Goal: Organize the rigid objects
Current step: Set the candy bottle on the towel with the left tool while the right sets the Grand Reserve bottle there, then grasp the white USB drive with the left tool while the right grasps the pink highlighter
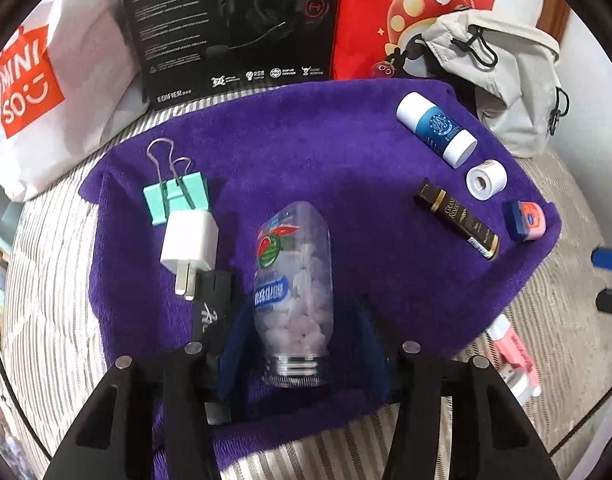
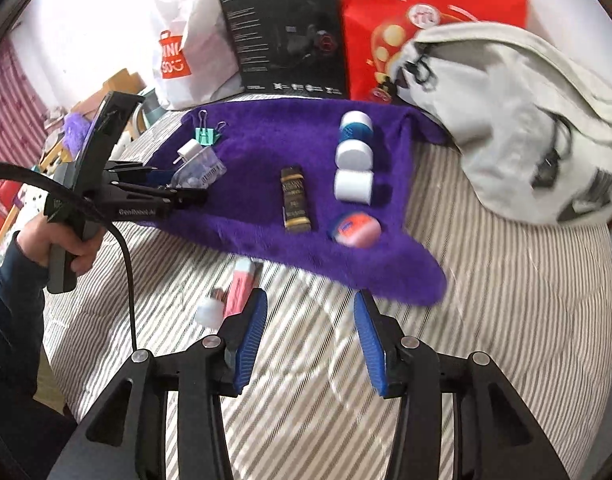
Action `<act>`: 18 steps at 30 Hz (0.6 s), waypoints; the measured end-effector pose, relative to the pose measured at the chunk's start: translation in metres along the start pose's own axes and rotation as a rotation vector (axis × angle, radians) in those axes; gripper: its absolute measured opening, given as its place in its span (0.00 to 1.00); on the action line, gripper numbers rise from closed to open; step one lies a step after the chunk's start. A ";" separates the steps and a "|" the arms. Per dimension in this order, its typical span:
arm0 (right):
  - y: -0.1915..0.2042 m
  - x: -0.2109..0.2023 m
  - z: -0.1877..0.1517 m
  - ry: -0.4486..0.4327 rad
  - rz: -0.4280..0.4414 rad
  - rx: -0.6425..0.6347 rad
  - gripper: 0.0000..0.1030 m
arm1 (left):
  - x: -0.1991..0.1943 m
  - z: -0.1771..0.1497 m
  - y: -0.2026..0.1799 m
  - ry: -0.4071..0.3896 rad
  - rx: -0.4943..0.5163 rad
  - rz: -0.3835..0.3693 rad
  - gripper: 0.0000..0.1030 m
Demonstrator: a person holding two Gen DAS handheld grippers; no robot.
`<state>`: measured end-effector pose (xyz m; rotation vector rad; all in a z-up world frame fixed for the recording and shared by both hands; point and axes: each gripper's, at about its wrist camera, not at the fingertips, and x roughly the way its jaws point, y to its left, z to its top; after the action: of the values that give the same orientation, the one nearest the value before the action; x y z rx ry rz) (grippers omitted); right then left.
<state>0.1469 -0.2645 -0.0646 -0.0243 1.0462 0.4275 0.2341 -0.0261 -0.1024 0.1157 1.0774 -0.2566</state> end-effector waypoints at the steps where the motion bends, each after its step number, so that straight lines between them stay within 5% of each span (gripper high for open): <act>1: -0.002 -0.003 -0.004 -0.001 0.001 0.018 0.45 | -0.003 -0.001 -0.001 -0.004 0.000 0.000 0.48; 7: -0.005 -0.021 -0.029 -0.010 0.004 0.068 0.50 | -0.050 -0.016 -0.028 -0.075 0.044 0.065 0.49; 18: -0.013 -0.041 -0.057 -0.024 0.011 0.140 0.51 | -0.049 -0.069 -0.097 -0.057 -0.063 -0.175 0.50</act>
<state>0.0864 -0.3029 -0.0611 0.1112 1.0512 0.3631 0.1278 -0.0976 -0.0884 -0.0424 1.0385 -0.3813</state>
